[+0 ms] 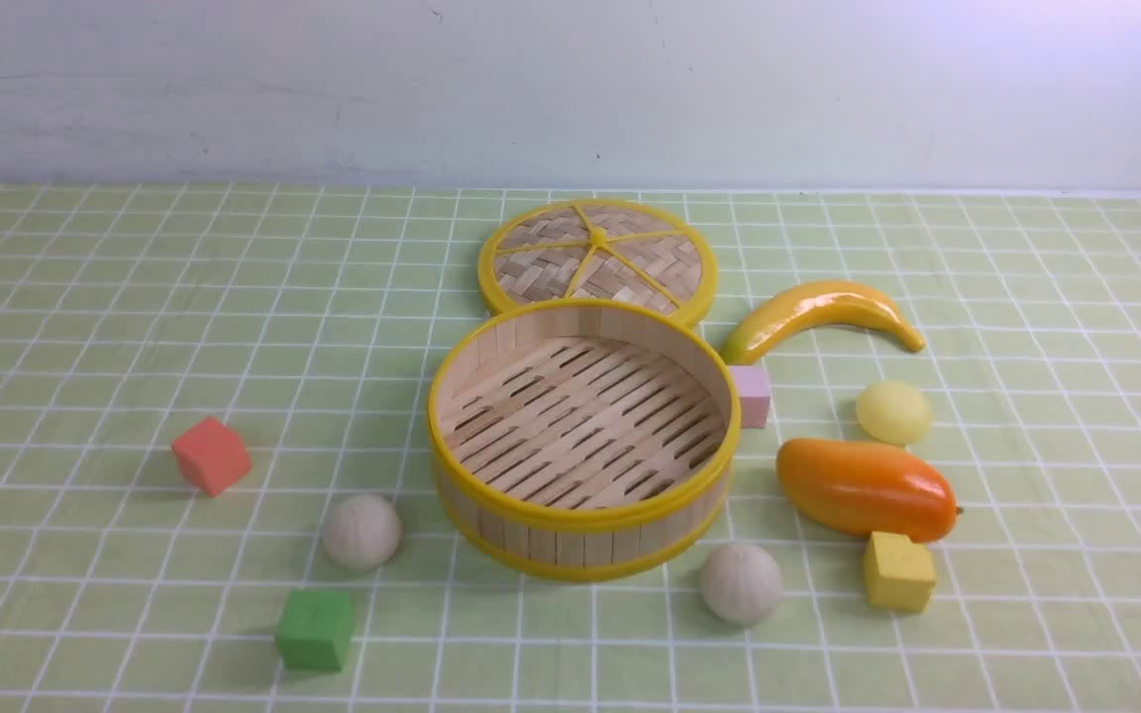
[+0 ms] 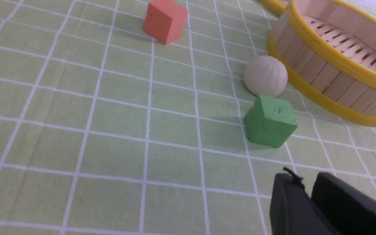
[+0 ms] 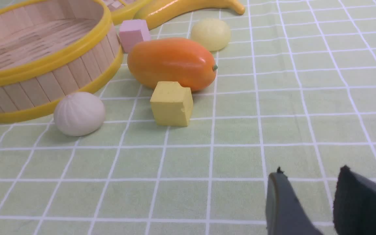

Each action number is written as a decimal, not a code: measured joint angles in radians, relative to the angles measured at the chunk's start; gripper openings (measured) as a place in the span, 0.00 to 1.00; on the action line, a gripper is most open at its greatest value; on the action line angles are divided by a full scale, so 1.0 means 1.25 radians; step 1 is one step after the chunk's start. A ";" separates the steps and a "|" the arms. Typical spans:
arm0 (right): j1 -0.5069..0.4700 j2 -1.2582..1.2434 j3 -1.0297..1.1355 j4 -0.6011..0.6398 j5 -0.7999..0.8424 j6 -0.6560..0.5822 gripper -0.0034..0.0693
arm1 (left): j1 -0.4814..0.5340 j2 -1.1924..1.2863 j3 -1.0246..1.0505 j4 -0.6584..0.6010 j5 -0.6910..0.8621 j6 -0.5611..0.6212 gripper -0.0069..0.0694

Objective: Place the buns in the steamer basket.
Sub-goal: Use the left arm to grab a steamed stuffed bun

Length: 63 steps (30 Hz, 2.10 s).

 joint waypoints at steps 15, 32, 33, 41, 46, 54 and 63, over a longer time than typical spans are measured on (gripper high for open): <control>0.000 0.000 0.000 0.000 0.000 0.000 0.38 | 0.000 0.000 0.000 0.000 0.000 0.000 0.24; 0.000 0.000 0.000 0.000 0.000 0.000 0.38 | 0.000 0.000 -0.033 -0.439 -0.242 -0.142 0.23; 0.000 0.000 0.000 0.000 0.000 0.000 0.38 | 0.000 0.000 -0.038 -0.438 -0.228 -0.137 0.23; 0.000 0.000 0.000 0.000 0.000 0.000 0.38 | 0.000 0.287 -0.362 -0.237 0.213 -0.022 0.07; 0.000 0.000 0.000 0.000 0.000 0.000 0.38 | 0.000 0.585 -0.521 -0.062 0.390 0.000 0.07; 0.000 0.000 0.000 0.000 0.000 0.000 0.38 | -0.108 0.957 -0.675 -0.025 0.367 0.070 0.07; 0.000 0.000 0.000 0.000 0.000 0.000 0.38 | -0.210 1.200 -0.893 0.081 0.369 0.040 0.07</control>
